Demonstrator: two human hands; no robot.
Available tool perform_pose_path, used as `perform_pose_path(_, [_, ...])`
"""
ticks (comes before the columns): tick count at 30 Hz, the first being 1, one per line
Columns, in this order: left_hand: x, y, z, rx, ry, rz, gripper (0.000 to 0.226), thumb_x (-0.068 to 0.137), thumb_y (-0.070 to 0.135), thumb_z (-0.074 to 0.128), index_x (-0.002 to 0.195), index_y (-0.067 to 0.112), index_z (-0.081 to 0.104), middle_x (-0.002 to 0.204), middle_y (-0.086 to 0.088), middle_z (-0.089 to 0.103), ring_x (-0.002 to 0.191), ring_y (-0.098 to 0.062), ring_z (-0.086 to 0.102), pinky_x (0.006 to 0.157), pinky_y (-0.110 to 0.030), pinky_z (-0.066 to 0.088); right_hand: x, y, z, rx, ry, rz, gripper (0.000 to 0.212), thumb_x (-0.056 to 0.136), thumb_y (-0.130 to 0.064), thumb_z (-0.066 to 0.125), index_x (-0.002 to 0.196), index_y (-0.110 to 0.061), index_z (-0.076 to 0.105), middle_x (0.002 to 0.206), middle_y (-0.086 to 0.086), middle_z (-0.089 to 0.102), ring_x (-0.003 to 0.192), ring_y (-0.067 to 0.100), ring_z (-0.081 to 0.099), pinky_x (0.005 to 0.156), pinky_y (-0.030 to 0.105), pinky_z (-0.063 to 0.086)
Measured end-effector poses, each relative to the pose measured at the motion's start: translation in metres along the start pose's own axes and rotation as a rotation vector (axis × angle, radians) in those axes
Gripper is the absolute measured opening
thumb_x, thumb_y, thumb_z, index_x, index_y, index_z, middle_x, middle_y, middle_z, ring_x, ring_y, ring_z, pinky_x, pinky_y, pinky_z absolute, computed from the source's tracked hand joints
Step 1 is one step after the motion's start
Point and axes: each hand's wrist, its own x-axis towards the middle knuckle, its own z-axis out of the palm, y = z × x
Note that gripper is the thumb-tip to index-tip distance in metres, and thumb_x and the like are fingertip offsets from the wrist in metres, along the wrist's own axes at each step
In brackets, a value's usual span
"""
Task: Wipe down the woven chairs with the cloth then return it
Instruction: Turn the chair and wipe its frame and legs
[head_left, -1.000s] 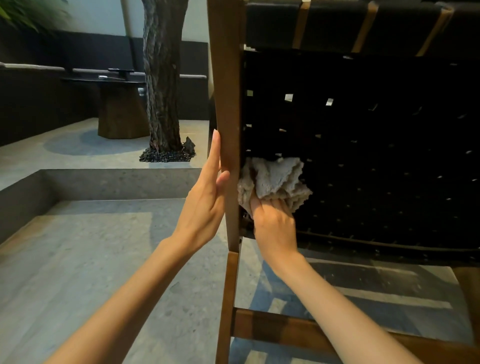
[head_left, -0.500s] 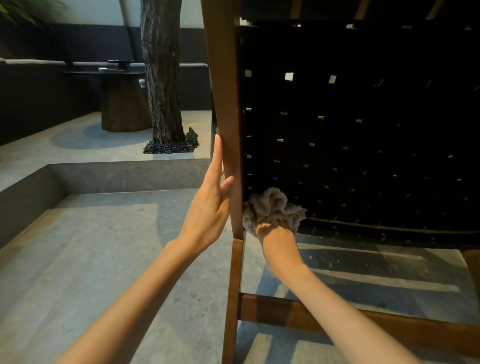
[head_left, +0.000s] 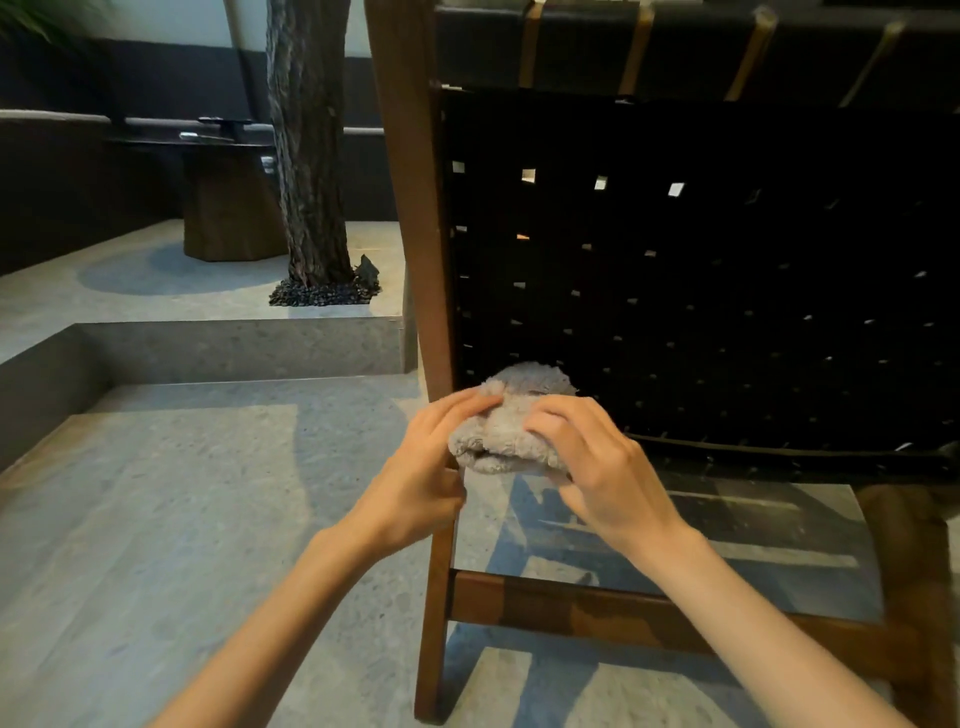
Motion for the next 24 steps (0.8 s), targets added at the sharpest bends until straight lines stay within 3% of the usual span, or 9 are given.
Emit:
perform_pose_path(3, [0.003,0.009,0.004,0.055,0.039,-0.037,0.051,0.076,0.019,0.076,0.120,0.029,0.052,0.156,0.012,0.012,0.146,-0.013,0.000,0.113,-0.027,0.012,-0.002,0.002,-0.012,0.066,0.065,-0.008,0.045,0.065,0.012,0.078,0.105,0.000,0.062,0.105,0.015,0.065,0.101,0.031,0.062,0.082,0.036,0.054])
perform_pose_path(5, [0.006,0.020,0.003,-0.065,0.078,-0.047,0.035,0.080,0.015,0.074,0.111,0.020,0.057,0.149,0.010,0.033,0.144,-0.009,0.015,0.115,-0.027,0.021,-0.007,0.002,-0.016,0.062,0.146,-0.030,0.040,0.069,0.013,0.075,0.102,-0.003,0.061,0.105,0.017,0.066,0.101,0.031,0.061,0.086,0.036,0.052])
perform_pose_path(7, [0.006,0.029,0.005,-0.216,0.056,-0.073,0.025,0.085,0.010,0.068,0.107,0.016,0.057,0.122,0.011,0.059,0.125,-0.007,0.048,0.103,-0.028,0.041,-0.011,0.001,-0.017,0.001,0.224,0.031,0.035,0.068,0.013,0.074,0.097,-0.004,0.062,0.103,0.018,0.065,0.100,0.029,0.057,0.080,0.034,0.052])
perform_pose_path(9, [0.006,0.039,0.007,-0.346,0.076,-0.180,0.010,0.090,0.013,0.060,0.099,0.015,0.055,0.096,0.004,0.065,0.092,-0.012,0.063,0.076,-0.031,0.053,-0.016,-0.001,-0.016,-0.102,0.243,0.173,0.036,0.063,0.015,0.074,0.093,-0.003,0.067,0.102,0.016,0.065,0.096,0.028,0.054,0.067,0.035,0.052])
perform_pose_path(12, [0.008,0.047,0.010,-0.530,0.166,-0.371,0.011,0.094,0.019,0.054,0.100,0.009,0.054,0.096,-0.012,0.064,0.088,-0.025,0.064,0.068,-0.034,0.054,-0.020,-0.008,-0.011,-0.107,0.139,0.312,0.052,0.067,0.014,0.072,0.113,-0.010,0.065,0.121,0.015,0.059,0.101,0.033,0.058,0.064,0.041,0.057])
perform_pose_path(15, [0.010,0.049,0.013,-0.662,0.190,-0.510,0.014,0.096,0.019,0.051,0.108,0.012,0.055,0.103,-0.010,0.065,0.088,-0.014,0.067,0.066,-0.021,0.055,-0.028,-0.013,-0.003,0.052,-0.180,0.312,0.092,0.085,0.006,0.061,0.147,-0.048,0.020,0.160,-0.005,0.009,0.139,0.023,0.028,0.093,0.035,0.046])
perform_pose_path(18, [0.012,0.048,0.015,-0.778,0.164,-0.631,0.024,0.095,0.021,0.053,0.119,0.013,0.055,0.109,-0.007,0.067,0.092,-0.013,0.068,0.071,-0.025,0.056,-0.032,-0.022,0.005,0.344,-0.302,0.355,0.087,0.092,-0.010,0.050,0.142,-0.059,-0.002,0.153,-0.027,-0.020,0.143,0.005,-0.002,0.099,0.028,0.041])
perform_pose_path(21, [0.014,0.045,0.013,-0.956,0.070,-0.730,0.030,0.096,0.021,0.050,0.124,0.009,0.054,0.110,-0.012,0.068,0.099,-0.023,0.067,0.078,-0.033,0.057,-0.033,-0.022,0.009,0.333,-0.259,0.376,0.081,0.087,-0.034,0.060,0.144,-0.056,0.007,0.157,-0.020,-0.005,0.142,0.009,0.005,0.098,0.026,0.037])
perform_pose_path(24, [0.011,0.039,0.011,-1.077,-0.022,-0.779,0.027,0.098,0.022,0.040,0.118,0.012,0.054,0.100,-0.010,0.072,0.098,-0.020,0.067,0.079,-0.029,0.053,-0.032,-0.015,0.012,0.237,-0.139,0.441,0.065,0.086,-0.015,0.066,0.143,-0.033,0.039,0.148,0.000,0.032,0.134,0.019,0.032,0.103,0.037,0.044])
